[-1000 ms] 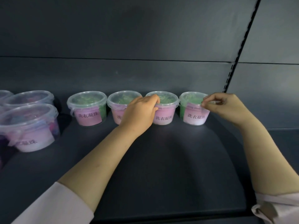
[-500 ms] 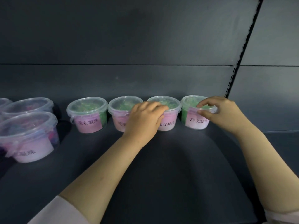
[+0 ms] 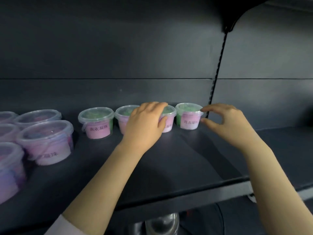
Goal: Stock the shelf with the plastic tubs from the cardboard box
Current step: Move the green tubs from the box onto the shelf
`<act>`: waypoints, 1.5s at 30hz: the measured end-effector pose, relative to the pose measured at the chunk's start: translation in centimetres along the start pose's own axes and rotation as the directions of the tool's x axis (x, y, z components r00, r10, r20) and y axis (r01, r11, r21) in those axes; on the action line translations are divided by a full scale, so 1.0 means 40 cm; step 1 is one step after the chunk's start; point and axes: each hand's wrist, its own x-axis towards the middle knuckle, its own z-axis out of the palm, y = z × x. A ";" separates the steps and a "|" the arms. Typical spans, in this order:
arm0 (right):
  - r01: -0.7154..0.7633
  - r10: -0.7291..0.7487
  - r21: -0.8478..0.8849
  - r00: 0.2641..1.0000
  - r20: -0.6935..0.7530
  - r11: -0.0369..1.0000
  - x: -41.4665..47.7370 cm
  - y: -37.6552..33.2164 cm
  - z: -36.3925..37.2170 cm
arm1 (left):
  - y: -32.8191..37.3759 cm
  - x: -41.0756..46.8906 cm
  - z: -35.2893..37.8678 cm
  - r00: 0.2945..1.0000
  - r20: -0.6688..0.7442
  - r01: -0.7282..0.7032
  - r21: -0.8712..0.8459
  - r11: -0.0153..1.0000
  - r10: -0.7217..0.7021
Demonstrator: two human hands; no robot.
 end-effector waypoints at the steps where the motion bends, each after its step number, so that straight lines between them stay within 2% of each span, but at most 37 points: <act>1: -0.007 0.007 -0.014 1.000 -0.027 1.000 -0.042 -0.024 -0.024 | 0.012 -0.036 -0.032 0.999 -0.025 -0.038 -0.005 0.999 0.038; 5: -0.083 0.070 -0.058 0.978 -0.197 0.995 -0.253 -0.115 -0.059 | 0.034 -0.222 -0.124 0.978 -0.117 -0.175 -0.003 0.985 0.173; 9: -0.245 0.258 0.079 0.913 -0.316 0.966 -0.501 -0.225 -0.005 | 0.020 -0.418 -0.167 0.970 -0.140 -0.212 -0.089 0.973 0.198; 13: -0.413 0.414 0.070 0.859 -0.302 0.908 -0.757 -0.314 0.050 | 0.028 -0.628 -0.197 0.981 0.010 -0.187 -0.194 0.963 0.193; 18: -0.543 0.526 -0.045 0.828 -0.193 0.838 -1.018 -0.399 0.071 | 0.046 -0.849 -0.227 0.966 0.172 -0.138 -0.274 0.952 0.190; 20: -0.581 0.563 -0.055 0.804 -0.190 0.812 -1.106 -0.419 0.067 | 0.065 -0.911 -0.230 0.958 0.222 -0.107 -0.318 0.942 0.183; 25: -0.708 0.685 -0.047 0.695 -0.218 0.704 -1.284 -0.423 0.047 | 0.133 -1.017 -0.213 0.925 0.296 -0.101 -0.417 0.903 0.240; 27: -0.762 0.740 -0.017 0.634 -0.226 0.648 -1.343 -0.415 0.033 | 0.163 -1.046 -0.193 0.904 0.336 -0.095 -0.447 0.889 0.265; 34: -0.862 0.842 0.018 0.490 -0.228 0.506 -1.521 -0.285 -0.039 | 0.345 -1.081 -0.045 0.813 0.422 -0.129 -0.541 0.831 0.401; 40: -0.926 0.928 0.069 0.366 -0.066 0.371 -1.626 -0.088 -0.018 | 0.474 -1.108 0.141 0.690 0.571 -0.084 -0.547 0.833 0.444; 45: -0.947 0.947 0.093 0.315 0.070 0.308 -1.665 0.134 -0.019 | 0.604 -1.102 0.286 0.598 0.700 -0.014 -0.478 0.878 0.391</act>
